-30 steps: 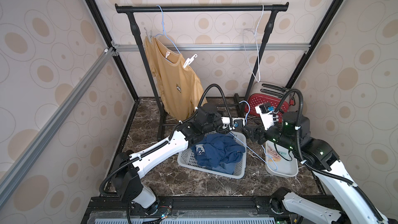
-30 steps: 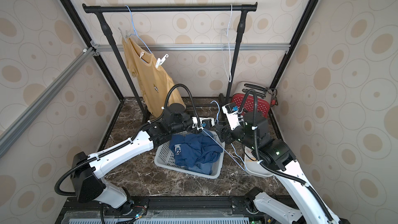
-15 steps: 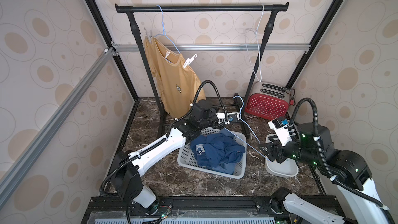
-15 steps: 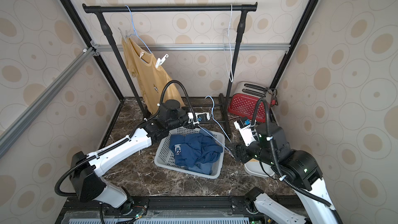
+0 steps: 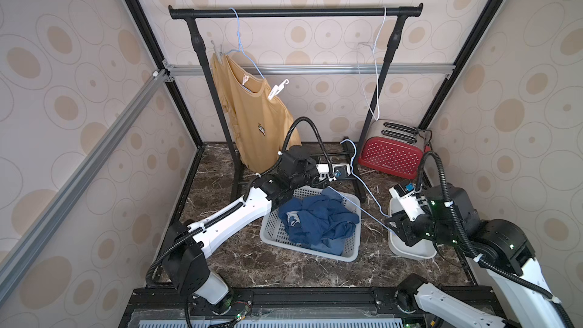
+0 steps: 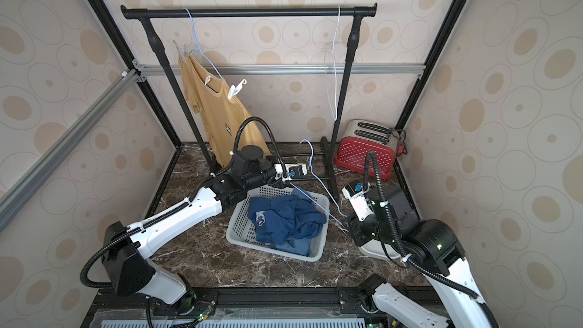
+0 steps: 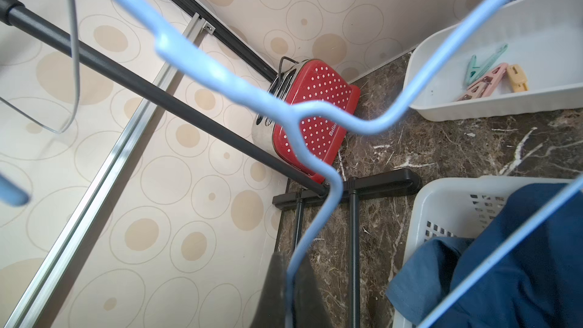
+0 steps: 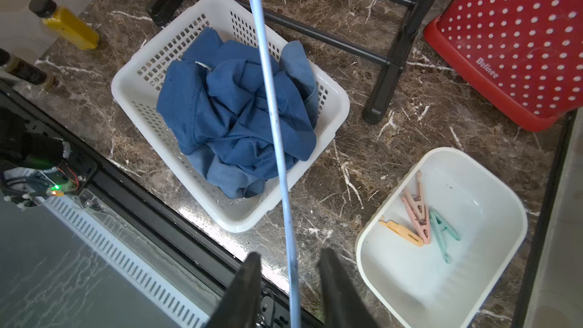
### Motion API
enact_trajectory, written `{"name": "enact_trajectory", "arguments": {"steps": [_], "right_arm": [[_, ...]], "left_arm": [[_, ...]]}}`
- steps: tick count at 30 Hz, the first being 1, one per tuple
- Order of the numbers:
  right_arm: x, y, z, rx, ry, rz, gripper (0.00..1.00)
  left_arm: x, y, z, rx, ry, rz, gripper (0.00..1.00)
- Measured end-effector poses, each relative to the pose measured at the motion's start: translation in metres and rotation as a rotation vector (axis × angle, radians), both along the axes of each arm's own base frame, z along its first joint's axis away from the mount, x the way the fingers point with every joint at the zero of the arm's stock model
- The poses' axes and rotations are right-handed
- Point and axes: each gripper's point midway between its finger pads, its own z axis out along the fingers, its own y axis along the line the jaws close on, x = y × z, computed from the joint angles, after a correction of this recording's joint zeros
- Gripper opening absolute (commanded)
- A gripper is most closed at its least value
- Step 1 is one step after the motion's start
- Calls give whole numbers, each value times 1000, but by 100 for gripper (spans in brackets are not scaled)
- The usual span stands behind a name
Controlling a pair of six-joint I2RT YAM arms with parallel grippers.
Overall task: Remove the clothespins securing t-shirts to the hanger
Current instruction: Place the hanger on the clothes rail.
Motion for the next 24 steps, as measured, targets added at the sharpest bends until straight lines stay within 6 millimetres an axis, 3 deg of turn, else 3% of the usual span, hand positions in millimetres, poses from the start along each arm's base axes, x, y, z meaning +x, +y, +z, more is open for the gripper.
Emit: {"name": "enact_trajectory", "arguments": {"steps": [12,24], "right_arm": [[4,7,3,14,12,13,0],[5,4,8,22,-2,-12,0]], "left_arm": [[2,1,3,-38,9,12,12],[1,3,10,-65,1,16,16]]}}
